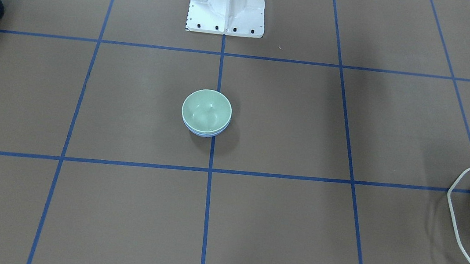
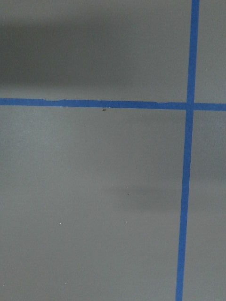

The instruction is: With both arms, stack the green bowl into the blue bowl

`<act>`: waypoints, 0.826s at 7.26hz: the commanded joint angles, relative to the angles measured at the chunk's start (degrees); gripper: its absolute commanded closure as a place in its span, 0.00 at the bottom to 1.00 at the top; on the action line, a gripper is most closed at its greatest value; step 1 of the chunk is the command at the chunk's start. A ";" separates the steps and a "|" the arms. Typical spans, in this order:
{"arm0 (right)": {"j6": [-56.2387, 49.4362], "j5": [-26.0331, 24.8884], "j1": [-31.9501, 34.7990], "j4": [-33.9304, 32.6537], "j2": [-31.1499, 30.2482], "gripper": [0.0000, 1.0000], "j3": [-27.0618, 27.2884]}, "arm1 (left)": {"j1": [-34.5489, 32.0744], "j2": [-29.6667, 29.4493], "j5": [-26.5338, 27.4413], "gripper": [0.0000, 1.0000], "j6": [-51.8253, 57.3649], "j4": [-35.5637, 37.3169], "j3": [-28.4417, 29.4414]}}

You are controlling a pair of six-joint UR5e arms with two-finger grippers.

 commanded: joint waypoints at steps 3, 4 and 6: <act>-0.16 2.66 -0.01 -0.07 -0.06 0.00 -0.07 | 0.08 0.45 0.10 0.01 0.07 -2.32 0.14; -0.16 2.67 -0.01 -0.07 -0.06 0.00 -0.24 | 0.08 0.54 0.10 0.01 -0.01 -2.32 -0.04; -0.16 2.58 -0.01 0.01 -0.23 0.00 -0.42 | 0.08 1.07 0.01 0.01 0.07 -2.32 -0.21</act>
